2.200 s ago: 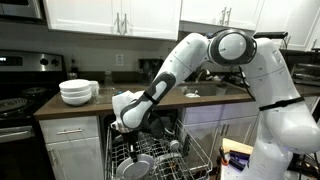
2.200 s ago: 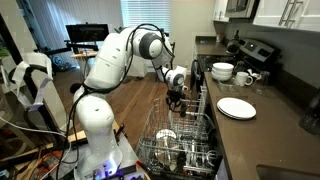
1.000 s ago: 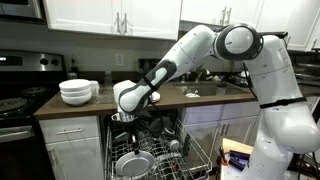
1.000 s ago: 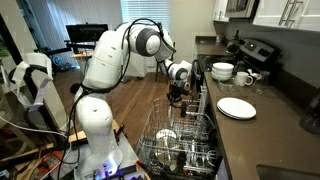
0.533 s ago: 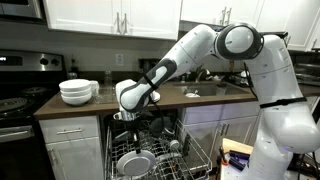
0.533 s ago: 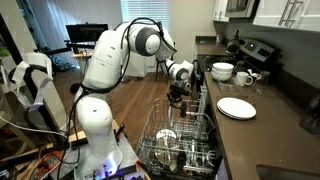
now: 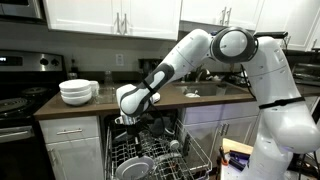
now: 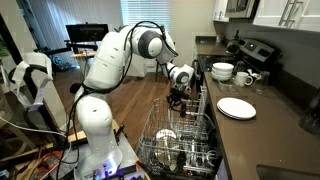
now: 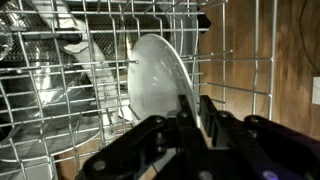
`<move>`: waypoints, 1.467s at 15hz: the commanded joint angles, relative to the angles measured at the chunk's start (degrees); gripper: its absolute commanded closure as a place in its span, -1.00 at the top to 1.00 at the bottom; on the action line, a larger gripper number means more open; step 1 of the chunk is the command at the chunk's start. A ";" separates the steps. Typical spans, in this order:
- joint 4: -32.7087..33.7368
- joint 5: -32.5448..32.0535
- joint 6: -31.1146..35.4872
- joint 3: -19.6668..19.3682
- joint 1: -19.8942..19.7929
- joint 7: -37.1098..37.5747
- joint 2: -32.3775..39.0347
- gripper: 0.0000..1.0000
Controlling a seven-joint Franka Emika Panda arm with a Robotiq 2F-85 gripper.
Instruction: Take the plate from the dishwasher and stack it on the plates on the counter
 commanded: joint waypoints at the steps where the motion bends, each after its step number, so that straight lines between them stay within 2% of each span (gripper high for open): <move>1: 0.15 0.87 0.16 0.08 -0.52 -0.88 0.28 -0.07; 2: 0.01 0.84 0.40 0.06 -0.58 -1.04 0.28 -0.11; 3: -0.01 0.87 0.62 0.03 -0.59 -1.02 0.35 0.03; 4: -0.09 0.99 0.92 0.09 -0.67 -1.19 0.36 0.36; 5: -0.16 1.05 1.10 0.13 -0.71 -1.29 0.35 0.49; 6: -0.24 1.27 1.31 0.33 -0.82 -1.64 0.31 0.57; 7: -0.17 1.74 1.11 0.64 -1.06 -2.15 0.32 0.53; 8: -0.19 2.26 1.07 0.99 -1.30 -2.74 0.26 0.66; 10: -0.21 3.89 1.04 1.83 -1.82 -4.53 0.21 0.72; 13: -0.66 4.84 2.16 2.25 -1.40 -7.04 0.19 0.60; 15: -0.90 3.70 3.56 1.95 -0.52 -7.20 0.49 0.31; 16: -1.08 2.89 4.46 1.73 -0.05 -7.09 0.62 0.28; 18: -1.29 2.17 6.10 1.59 0.48 -6.83 1.10 0.36; 19: -1.31 1.93 6.71 1.61 0.63 -6.74 1.37 0.34; 20: -1.38 1.80 7.34 1.65 0.73 -6.69 1.65 -0.06; 22: -1.39 1.68 8.12 1.70 0.83 -6.56 2.18 -0.23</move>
